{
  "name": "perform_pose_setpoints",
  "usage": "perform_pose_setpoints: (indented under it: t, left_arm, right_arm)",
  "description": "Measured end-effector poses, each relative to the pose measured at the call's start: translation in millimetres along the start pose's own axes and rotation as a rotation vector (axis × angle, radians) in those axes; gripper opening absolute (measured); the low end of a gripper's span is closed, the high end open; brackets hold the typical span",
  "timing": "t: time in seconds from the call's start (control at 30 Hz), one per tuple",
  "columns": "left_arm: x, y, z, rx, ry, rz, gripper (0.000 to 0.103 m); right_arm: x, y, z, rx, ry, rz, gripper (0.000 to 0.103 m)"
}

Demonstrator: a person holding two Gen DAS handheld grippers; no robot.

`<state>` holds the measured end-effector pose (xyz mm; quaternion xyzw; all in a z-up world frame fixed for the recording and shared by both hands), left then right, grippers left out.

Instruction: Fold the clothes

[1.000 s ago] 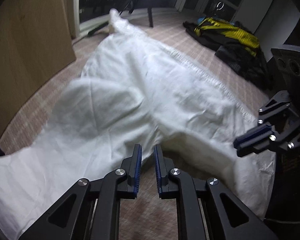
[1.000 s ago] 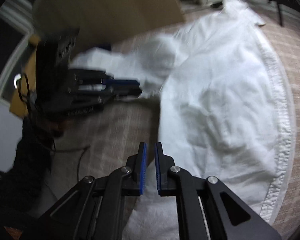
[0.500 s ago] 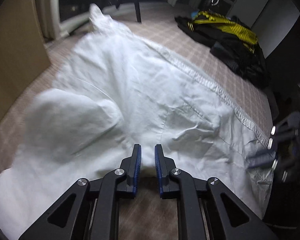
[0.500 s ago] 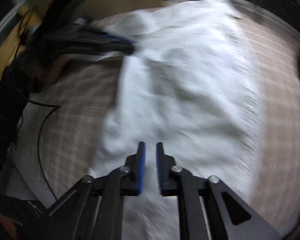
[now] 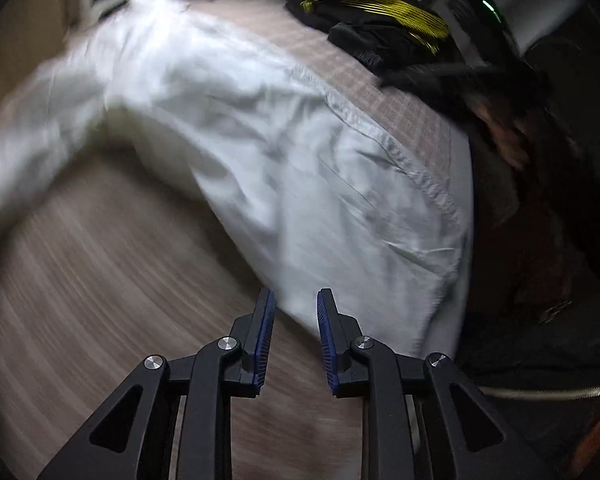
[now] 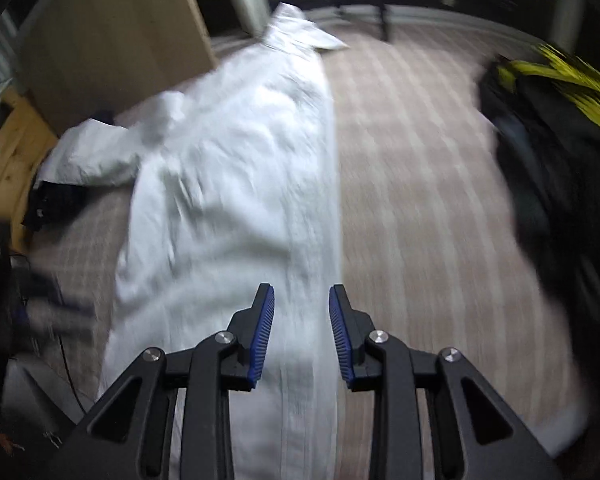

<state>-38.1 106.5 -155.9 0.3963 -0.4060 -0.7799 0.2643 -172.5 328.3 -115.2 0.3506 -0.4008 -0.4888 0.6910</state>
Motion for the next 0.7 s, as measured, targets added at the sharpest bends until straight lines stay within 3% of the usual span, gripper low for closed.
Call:
perform_pose_setpoints:
  t: [0.23, 0.4, 0.53, 0.7]
  left_arm:
    - [-21, -15, -41, -0.055, 0.29, 0.135, 0.028]
    - [-35, -11, -60, -0.128, 0.458, 0.229, 0.033]
    - [-41, -13, -66, -0.153, 0.534, 0.269, 0.034]
    - [-42, -13, -65, -0.178, 0.58, 0.273, 0.031]
  right_arm:
    - [-5, -74, 74, 0.049, 0.177, 0.039, 0.028]
    - [-19, -95, 109, 0.056, 0.232, 0.124, 0.028]
    - [-18, -108, 127, 0.068, 0.275, 0.16, 0.028]
    - [-8, -116, 126, 0.098, 0.334, 0.194, 0.028]
Point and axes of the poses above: each gripper's, at about its wrist camera, not at the fingertips, and y roughly against the way its jaws point, x to its left, z to its top, the point moved 1 cm from there along -y, roughly the way its jaws point, and after that the axes turned 2 degrees about -x, right-handed, at the moved point
